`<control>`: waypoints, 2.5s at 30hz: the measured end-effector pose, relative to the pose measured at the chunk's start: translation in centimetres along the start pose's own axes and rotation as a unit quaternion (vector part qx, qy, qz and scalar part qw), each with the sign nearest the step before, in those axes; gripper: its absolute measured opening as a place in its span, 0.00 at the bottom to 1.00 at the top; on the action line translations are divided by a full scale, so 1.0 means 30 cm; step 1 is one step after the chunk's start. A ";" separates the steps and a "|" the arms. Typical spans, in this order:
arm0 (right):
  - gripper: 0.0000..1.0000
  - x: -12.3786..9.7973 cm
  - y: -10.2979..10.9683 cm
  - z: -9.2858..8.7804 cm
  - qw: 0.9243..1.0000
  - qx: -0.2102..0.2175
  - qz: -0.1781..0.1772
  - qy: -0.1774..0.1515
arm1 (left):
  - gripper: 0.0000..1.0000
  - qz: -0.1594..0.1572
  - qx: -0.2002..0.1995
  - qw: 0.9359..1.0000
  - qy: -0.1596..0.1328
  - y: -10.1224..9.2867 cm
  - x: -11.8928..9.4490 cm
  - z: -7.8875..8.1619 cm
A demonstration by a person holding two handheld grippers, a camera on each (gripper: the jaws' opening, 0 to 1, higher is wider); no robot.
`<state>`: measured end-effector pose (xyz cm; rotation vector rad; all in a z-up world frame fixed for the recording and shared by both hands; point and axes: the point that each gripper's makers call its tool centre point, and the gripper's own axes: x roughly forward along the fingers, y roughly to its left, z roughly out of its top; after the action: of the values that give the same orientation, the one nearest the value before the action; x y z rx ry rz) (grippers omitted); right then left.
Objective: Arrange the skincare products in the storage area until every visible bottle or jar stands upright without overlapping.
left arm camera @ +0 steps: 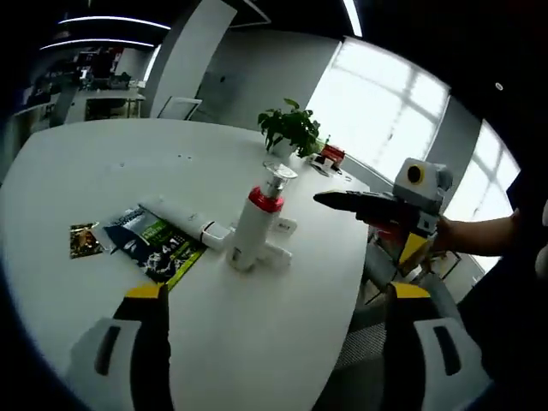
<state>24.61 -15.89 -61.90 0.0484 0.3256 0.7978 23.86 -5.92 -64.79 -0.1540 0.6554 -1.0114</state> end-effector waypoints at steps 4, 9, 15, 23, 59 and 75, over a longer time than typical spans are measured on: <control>0.96 -0.011 0.020 -0.010 1.000 0.007 -0.004 0.001 | 0.99 0.003 -0.016 1.000 -0.012 -0.026 -0.045 -0.019; 0.95 -0.018 0.057 -0.007 1.000 0.007 -0.001 -0.004 | 0.99 0.019 -0.027 0.999 -0.027 -0.046 -0.113 -0.052; 0.96 -0.015 0.104 -0.036 1.000 0.007 0.008 0.001 | 0.99 0.057 -0.020 0.998 -0.003 -0.044 -0.175 -0.167; 0.95 -0.017 0.121 -0.043 1.000 0.005 0.010 0.011 | 0.99 0.077 -0.037 0.995 -0.042 -0.065 -0.212 -0.155; 0.95 -0.005 -0.012 0.082 0.998 -0.048 -0.023 0.021 | 0.96 0.136 -0.018 0.990 -0.022 -0.007 -0.276 -0.219; 0.89 0.130 -0.064 0.313 0.999 -0.038 -0.029 0.008 | 0.95 0.148 -0.004 0.989 -0.011 0.054 -0.294 -0.247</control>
<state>31.34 -13.73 -54.36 -0.0376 0.3102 0.7525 17.63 3.52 -67.51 -0.0722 0.6405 -0.7195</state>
